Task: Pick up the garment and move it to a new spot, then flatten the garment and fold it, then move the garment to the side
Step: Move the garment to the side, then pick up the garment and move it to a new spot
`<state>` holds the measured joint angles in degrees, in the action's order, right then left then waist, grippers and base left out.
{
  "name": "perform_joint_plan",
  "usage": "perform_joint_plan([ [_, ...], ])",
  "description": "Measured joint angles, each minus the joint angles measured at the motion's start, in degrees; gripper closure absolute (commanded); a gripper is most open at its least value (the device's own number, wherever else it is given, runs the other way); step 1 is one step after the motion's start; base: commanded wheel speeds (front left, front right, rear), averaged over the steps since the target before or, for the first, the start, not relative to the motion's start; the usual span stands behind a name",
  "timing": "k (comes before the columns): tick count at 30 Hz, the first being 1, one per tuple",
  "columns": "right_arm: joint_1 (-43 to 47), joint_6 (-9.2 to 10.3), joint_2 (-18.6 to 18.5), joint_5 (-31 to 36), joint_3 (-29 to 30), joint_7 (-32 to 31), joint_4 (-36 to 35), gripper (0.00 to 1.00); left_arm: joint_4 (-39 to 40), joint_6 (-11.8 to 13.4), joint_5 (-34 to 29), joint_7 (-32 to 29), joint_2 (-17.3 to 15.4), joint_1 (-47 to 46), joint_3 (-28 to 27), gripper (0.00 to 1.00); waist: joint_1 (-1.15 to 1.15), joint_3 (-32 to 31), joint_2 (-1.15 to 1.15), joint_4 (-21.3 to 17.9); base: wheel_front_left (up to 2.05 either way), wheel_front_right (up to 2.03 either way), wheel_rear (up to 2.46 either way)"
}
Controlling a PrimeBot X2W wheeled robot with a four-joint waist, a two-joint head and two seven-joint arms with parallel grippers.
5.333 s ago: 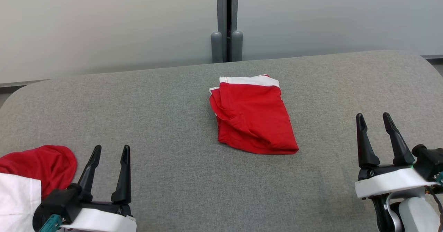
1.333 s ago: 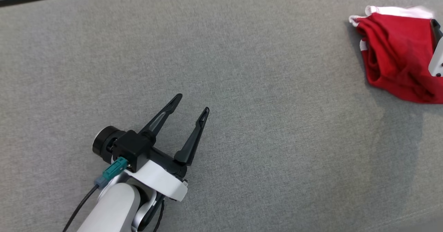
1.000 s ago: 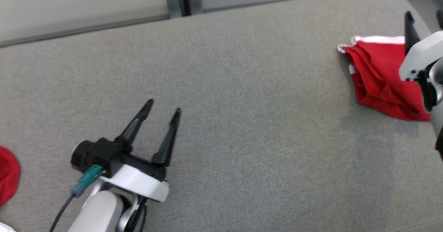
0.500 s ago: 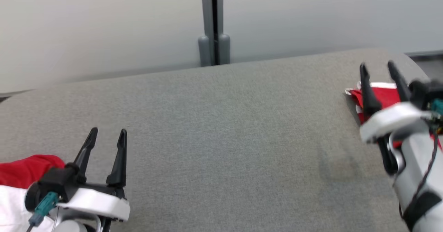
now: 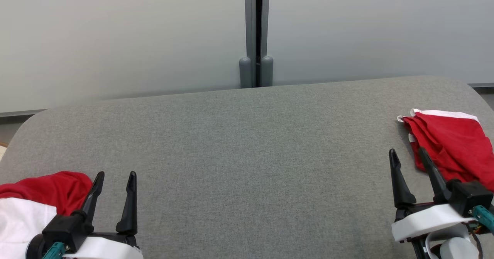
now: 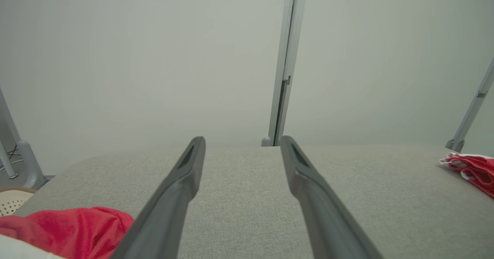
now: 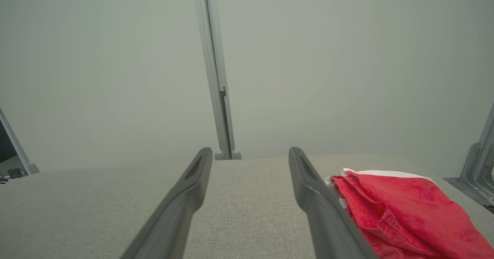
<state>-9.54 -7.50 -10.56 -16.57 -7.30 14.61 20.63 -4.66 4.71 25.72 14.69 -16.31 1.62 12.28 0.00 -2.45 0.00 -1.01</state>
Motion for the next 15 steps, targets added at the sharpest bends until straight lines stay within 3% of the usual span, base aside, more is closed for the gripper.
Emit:
perform_joint_plan([
  [15, 2.5, 0.00, 2.3, 2.6, 1.5, -3.5, -4.8, 0.00, -3.7, 0.3, -0.9, 0.2, 0.8, -0.8, -1.2, 0.00, 0.00, 0.2, 0.00, -0.8, 0.00, 0.00, 0.00],
])
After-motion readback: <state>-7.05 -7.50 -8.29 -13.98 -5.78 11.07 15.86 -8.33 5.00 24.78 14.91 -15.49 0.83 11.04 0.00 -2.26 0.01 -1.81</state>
